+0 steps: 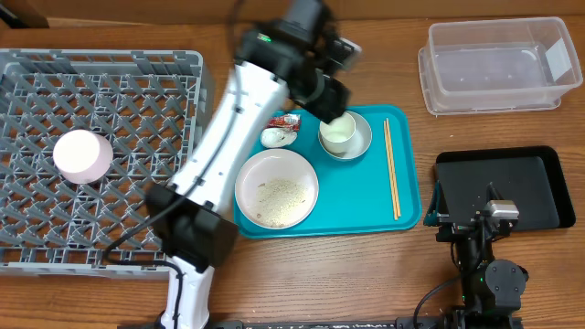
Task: Sort waste into correct bins and load items into the dishwasher
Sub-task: 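Reach the left gripper to the white cup and grasp it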
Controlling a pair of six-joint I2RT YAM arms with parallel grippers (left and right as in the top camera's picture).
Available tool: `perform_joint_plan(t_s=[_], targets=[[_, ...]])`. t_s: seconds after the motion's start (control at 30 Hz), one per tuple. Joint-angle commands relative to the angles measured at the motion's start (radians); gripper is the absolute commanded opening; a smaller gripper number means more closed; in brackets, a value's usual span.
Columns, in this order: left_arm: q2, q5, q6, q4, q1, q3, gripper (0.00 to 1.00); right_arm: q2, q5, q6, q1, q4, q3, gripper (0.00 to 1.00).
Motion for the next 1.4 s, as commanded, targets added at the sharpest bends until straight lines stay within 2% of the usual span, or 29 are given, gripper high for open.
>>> perform_joint_plan(t_s=[0.0, 0.13, 0.3, 0.57, 0.8, 0.87, 1.07, 1.1, 1.37], targets=[[0.055, -0.206, -0.035, 0.042, -0.078, 0.007, 0.66, -0.012, 0.006, -0.003, -0.005, 0.006, -0.011, 1.00], [0.103, -0.221, -0.035, 0.095, -0.139, 0.006, 0.57, -0.012, 0.006, -0.003, -0.005, 0.006, -0.011, 1.00], [0.178, -0.220, -0.037, 0.103, -0.167, 0.006, 0.56, -0.012, 0.006, -0.003, -0.005, 0.006, -0.011, 1.00], [0.249, -0.224, -0.103, 0.109, -0.167, 0.006, 0.38, -0.012, 0.006, -0.003, -0.005, 0.006, -0.011, 1.00], [0.254, -0.210, -0.115, 0.080, -0.167, 0.006, 0.38, -0.012, 0.006, -0.003, -0.005, 0.006, -0.011, 1.00], [0.261, -0.187, -0.116, 0.066, -0.168, 0.006, 0.34, -0.012, 0.006, -0.003, -0.005, 0.006, -0.011, 1.00], [0.282, -0.180, -0.122, 0.047, -0.168, 0.004, 0.33, -0.012, 0.006, -0.003, -0.005, 0.006, -0.011, 1.00], [0.282, -0.179, -0.127, 0.047, -0.168, 0.004, 0.27, -0.012, 0.006, -0.003, -0.005, 0.006, -0.011, 1.00], [0.282, -0.179, -0.141, 0.035, -0.168, 0.004, 0.14, -0.012, 0.006, -0.003, -0.005, 0.006, -0.011, 1.00]])
